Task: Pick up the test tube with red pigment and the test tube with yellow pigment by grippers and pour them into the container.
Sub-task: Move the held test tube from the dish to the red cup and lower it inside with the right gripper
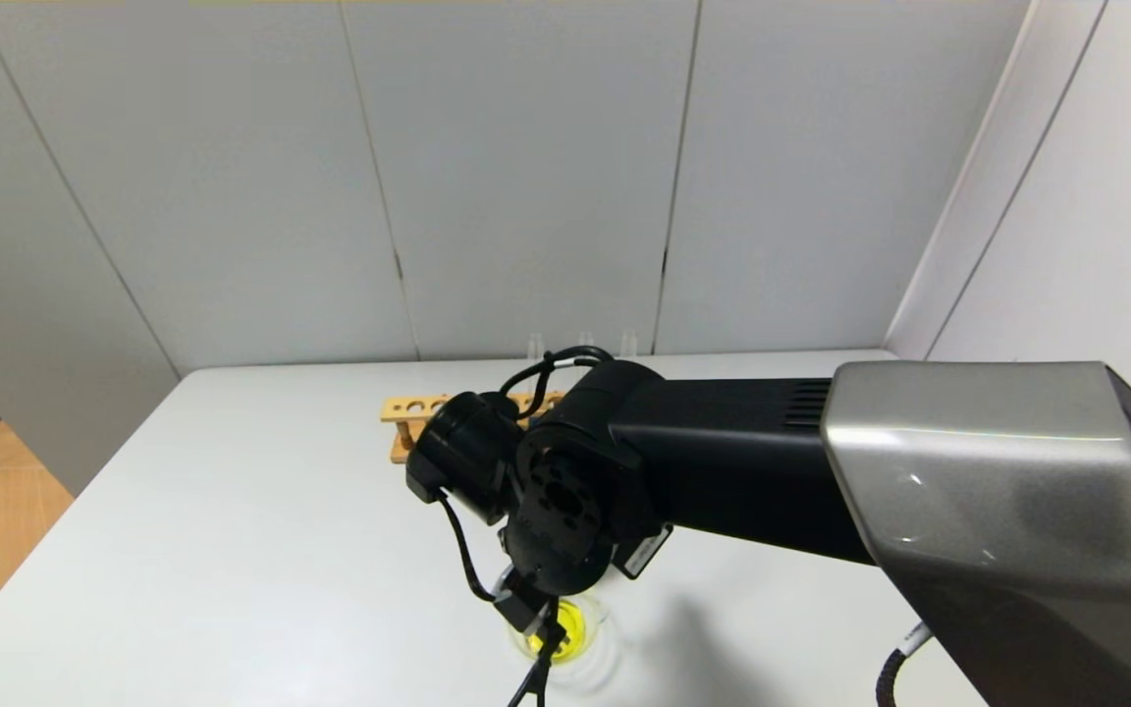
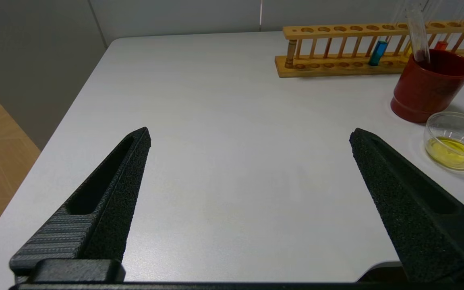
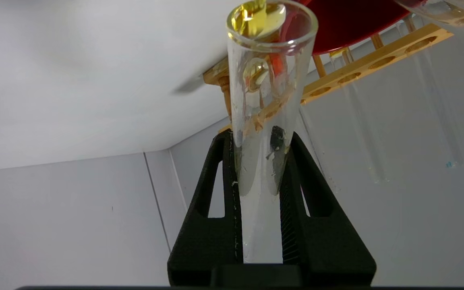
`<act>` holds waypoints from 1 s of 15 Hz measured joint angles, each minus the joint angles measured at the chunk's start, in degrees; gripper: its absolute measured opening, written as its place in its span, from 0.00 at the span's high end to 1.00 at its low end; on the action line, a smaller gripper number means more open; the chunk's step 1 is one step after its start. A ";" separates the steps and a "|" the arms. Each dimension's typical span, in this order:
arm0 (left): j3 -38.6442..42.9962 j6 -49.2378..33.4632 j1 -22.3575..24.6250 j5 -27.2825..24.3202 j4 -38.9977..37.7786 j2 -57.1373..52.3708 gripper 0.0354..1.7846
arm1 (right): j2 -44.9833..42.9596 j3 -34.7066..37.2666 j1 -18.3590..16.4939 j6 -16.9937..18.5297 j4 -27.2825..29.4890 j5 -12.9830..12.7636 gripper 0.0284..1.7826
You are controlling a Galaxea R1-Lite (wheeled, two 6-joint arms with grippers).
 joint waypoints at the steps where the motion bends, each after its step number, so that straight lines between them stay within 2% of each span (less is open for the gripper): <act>1: 0.02 0.02 0.00 -0.02 -0.02 0.00 0.02 | 0.00 0.00 0.05 0.00 0.02 0.02 0.82; 4: 0.02 0.02 0.00 0.02 -0.02 0.00 0.02 | -0.54 0.39 0.33 1.73 -0.11 2.11 0.82; 6: 0.02 0.05 0.00 0.00 0.00 0.00 0.02 | -1.68 0.94 0.38 6.39 -0.09 5.53 0.82; 8: 0.02 0.05 0.00 0.00 0.00 0.00 0.02 | -3.54 2.99 0.27 14.82 -0.30 10.13 0.82; 12: 0.02 0.02 0.00 0.02 -0.02 0.00 0.02 | -11.42 13.13 0.33 33.29 -2.95 21.96 0.82; 13: 0.02 0.02 0.00 0.02 -0.02 0.00 0.02 | -13.41 16.30 0.33 38.45 -6.34 24.25 0.82; 15: 0.02 0.02 0.00 0.02 -0.02 0.00 0.02 | -16.36 22.58 -0.39 48.79 -18.75 26.17 0.82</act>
